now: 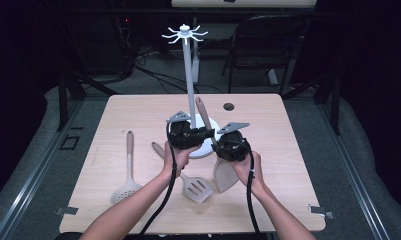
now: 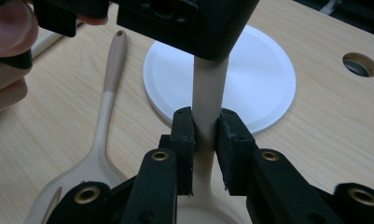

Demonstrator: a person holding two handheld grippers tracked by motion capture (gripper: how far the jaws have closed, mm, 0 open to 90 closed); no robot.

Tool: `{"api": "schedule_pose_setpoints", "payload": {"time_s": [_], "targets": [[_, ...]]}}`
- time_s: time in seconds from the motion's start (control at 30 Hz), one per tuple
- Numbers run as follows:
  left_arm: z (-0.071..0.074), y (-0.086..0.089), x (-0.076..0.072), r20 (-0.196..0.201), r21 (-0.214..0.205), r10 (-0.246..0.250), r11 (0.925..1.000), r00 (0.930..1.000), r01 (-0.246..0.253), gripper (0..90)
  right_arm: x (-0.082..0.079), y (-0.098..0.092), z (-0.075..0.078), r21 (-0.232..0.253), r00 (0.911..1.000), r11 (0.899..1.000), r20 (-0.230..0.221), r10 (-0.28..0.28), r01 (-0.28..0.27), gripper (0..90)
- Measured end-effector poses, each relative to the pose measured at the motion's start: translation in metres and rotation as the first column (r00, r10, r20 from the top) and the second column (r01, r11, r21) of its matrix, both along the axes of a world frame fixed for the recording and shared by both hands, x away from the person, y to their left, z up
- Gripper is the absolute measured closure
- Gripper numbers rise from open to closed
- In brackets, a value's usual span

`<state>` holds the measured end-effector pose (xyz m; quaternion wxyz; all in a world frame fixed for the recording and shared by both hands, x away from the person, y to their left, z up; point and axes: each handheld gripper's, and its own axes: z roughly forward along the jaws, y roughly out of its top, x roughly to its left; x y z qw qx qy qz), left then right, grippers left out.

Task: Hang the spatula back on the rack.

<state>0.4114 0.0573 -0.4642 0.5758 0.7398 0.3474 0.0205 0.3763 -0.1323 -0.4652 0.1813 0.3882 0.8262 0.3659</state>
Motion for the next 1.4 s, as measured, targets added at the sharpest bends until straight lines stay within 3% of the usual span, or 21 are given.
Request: {"api": "schedule_pose_setpoints", "payload": {"time_s": [0.17,0.23,0.37,0.43,0.57,0.6,0.63,0.73,0.87,1.1,1.4], "targets": [[0.006,-0.002,0.000,-0.005,-0.023,-0.032,0.9992,0.9995,0.032,75.4,-0.002,-0.005,0.004,0.021,0.9999,1.000,0.015,0.007,-0.007,76.2],[0.010,-0.005,0.000,-0.002,-0.026,-0.062,0.9978,0.9981,0.061,76.3,-0.005,-0.009,0.008,0.052,0.9994,0.999,0.031,0.013,-0.015,72.3],[0.017,-0.007,-0.001,0.017,-0.006,-0.088,0.9961,0.9959,0.089,76.7,-0.009,-0.016,0.011,0.075,0.9988,0.997,0.045,0.020,-0.023,65.9],[0.018,-0.007,-0.001,0.021,-0.002,-0.090,0.9960,0.9957,0.090,76.7,-0.010,-0.018,0.012,0.082,0.9987,0.996,0.046,0.022,-0.026,63.4],[0.024,-0.005,0.000,0.042,0.014,-0.091,0.9958,0.9950,0.091,76.8,-0.011,-0.026,0.009,0.085,0.9994,0.996,0.034,0.009,-0.012,46.8],[0.024,-0.005,0.000,0.042,0.014,-0.091,0.9958,0.9950,0.091,76.8,-0.011,-0.026,0.009,0.085,0.9994,0.996,0.034,0.009,-0.012,46.8],[0.026,-0.003,0.001,0.052,0.019,-0.092,0.9957,0.9944,0.091,76.8,-0.012,-0.030,0.008,0.071,0.9996,0.997,0.025,0.010,-0.012,39.1],[0.029,-0.002,0.002,0.061,0.024,-0.095,0.9953,0.9936,0.093,76.8,-0.012,-0.033,0.006,0.075,0.9998,0.997,0.019,0.006,-0.007,34.5],[0.036,-0.002,0.006,0.089,0.054,-0.094,0.9945,0.9916,0.089,76.8,-0.010,-0.040,0.002,0.073,0.9999,0.997,0.010,0.009,-0.010,21.6],[0.044,-0.001,0.012,0.109,0.074,-0.090,0.9939,0.9900,0.082,76.8,-0.008,-0.043,-0.004,0.066,0.9994,0.997,-0.014,0.032,-0.031,8.4],[0.055,0.002,0.021,0.134,0.087,-0.082,0.9937,0.9876,0.070,76.7,-0.003,-0.044,-0.011,0.057,0.9988,0.998,-0.044,0.023,-0.021,4.0]]}}
